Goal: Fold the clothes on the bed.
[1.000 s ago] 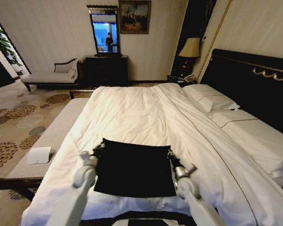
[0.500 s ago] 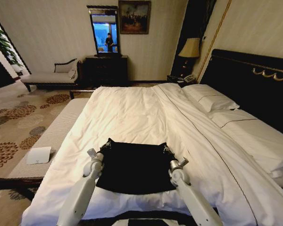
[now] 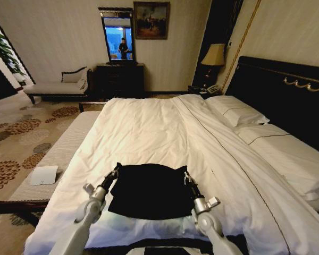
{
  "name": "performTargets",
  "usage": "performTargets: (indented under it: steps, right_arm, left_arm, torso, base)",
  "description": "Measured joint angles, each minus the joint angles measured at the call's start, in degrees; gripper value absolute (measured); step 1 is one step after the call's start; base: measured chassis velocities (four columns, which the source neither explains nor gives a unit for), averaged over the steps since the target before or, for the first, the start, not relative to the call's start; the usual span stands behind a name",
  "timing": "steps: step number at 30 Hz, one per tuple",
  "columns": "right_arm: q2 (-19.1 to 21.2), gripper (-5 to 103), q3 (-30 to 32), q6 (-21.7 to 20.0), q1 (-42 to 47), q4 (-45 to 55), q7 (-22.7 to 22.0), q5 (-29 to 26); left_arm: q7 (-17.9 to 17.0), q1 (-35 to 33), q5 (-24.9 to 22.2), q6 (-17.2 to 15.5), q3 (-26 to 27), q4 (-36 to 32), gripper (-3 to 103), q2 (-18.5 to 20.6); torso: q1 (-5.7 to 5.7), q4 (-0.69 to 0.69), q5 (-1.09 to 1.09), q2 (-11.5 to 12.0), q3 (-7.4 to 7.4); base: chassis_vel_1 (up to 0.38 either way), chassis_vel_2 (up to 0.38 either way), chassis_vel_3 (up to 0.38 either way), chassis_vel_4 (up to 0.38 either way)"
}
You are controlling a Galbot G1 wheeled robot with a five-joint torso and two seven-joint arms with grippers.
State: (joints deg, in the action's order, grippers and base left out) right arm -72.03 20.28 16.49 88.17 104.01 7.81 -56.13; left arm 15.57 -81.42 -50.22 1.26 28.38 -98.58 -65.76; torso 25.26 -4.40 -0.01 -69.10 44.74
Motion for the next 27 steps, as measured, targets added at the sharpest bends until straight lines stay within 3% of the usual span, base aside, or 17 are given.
performTargets:
  steps: [6,10,18,27]
  right_arm:
    - [-0.26,2,0.26,2.63,4.74,1.44,0.21,0.99]
    - [-0.42,2,0.12,7.18,8.22,-0.35,1.63,1.82]
    - [-0.23,2,0.17,10.28,8.44,-3.95,2.92,1.27]
    - [0.37,2,-0.37,11.87,11.00,-3.26,3.17,2.20]
  left_arm:
    - [3.42,-2.35,1.01,1.87,2.51,-0.39,2,0.11]
    - [6.65,-4.31,2.33,3.34,5.31,0.85,2,0.30]
    - [7.64,-6.13,4.70,4.31,7.34,2.87,2,-0.71]
    - [8.06,-12.05,8.68,6.23,8.05,-1.08,2,-2.74]
  torso:
    - [-0.01,-0.01,0.00,0.00,0.00]
    - [0.02,-0.02,0.01,0.01,0.01]
    - [0.02,-0.01,0.01,0.01,0.01]
    - [0.01,-0.01,0.02,0.01,0.01]
  base:
    - [0.000,0.000,0.000,0.000]
    - [0.000,0.000,0.000,0.000]
    - [0.000,0.000,0.000,0.000]
    - [0.000,0.000,0.000,0.000]
